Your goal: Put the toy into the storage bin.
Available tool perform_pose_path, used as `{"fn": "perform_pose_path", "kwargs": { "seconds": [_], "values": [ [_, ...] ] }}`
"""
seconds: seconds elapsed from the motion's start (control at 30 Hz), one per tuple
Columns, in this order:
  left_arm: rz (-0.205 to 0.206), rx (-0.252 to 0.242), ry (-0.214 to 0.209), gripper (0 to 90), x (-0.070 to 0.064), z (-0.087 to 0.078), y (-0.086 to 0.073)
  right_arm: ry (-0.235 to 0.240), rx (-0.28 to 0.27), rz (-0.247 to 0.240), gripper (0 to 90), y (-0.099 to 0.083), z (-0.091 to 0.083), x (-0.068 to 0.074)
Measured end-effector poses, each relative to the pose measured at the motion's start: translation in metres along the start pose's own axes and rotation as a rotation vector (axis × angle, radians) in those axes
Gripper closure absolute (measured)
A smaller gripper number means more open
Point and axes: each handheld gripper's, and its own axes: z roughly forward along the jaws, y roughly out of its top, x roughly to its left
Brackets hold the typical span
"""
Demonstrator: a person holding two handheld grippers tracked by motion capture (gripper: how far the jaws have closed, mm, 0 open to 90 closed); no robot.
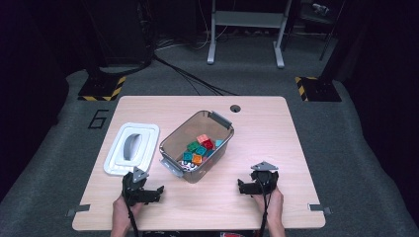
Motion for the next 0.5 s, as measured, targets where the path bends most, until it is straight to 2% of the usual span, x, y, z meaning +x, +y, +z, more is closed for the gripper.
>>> {"fn": "perform_pose_path", "kwargs": {
  "seconds": [0.17,0.3,0.33,0.4,0.43,0.5],
  "values": [
    [0.009,0.008,-0.008,2.2,0.001,-0.001,0.000,-0.010,-0.011,-0.006,0.0,-0.002,-0.001,-0.001],
    [0.023,0.036,-0.018,0.5,0.001,0.000,0.003,-0.003,-0.010,-0.006,0.0,-0.001,-0.001,-0.001],
    [0.033,0.067,-0.027,0.4,0.003,-0.001,0.005,-0.003,-0.010,-0.006,0.0,-0.001,-0.001,-0.001],
    [0.033,0.079,-0.023,0.1,0.002,-0.002,0.009,-0.005,-0.011,-0.005,0.0,-0.001,-0.001,-0.001],
    [0.044,0.074,-0.013,0.1,0.003,-0.007,0.011,-0.006,-0.010,0.000,0.0,-0.002,-0.001,-0.001],
    [0.026,0.009,-0.010,0.1,0.005,-0.017,0.017,-0.004,-0.010,-0.004,0.0,-0.001,-0.001,-0.001]
  ]
}}
